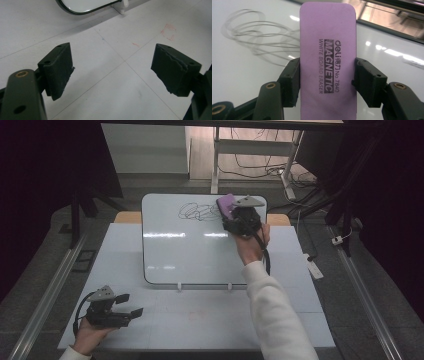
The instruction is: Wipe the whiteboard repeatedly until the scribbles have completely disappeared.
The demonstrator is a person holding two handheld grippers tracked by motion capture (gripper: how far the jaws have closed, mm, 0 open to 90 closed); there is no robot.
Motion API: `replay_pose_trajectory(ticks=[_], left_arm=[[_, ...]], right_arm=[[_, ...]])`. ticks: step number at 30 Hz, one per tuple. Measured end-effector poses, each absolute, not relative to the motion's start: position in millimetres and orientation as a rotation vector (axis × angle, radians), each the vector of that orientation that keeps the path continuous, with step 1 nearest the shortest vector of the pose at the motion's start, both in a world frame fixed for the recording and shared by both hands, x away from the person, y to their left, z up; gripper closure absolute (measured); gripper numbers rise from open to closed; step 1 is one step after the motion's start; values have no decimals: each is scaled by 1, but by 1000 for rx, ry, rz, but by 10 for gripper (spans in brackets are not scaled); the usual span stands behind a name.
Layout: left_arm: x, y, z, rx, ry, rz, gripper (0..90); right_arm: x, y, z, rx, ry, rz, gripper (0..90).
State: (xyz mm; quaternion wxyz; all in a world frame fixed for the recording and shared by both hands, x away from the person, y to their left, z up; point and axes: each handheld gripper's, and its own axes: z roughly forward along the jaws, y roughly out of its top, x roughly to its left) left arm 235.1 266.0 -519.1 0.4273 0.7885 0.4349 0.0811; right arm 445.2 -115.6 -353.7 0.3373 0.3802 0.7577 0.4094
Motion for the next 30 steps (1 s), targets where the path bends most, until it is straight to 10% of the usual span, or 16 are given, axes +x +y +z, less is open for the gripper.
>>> replay_pose_trajectory(ticks=[30], left_arm=[[235,267,-518,1967,1083,203,183]], right_arm=[[440,-65,-361,887,2037,1089,408]])
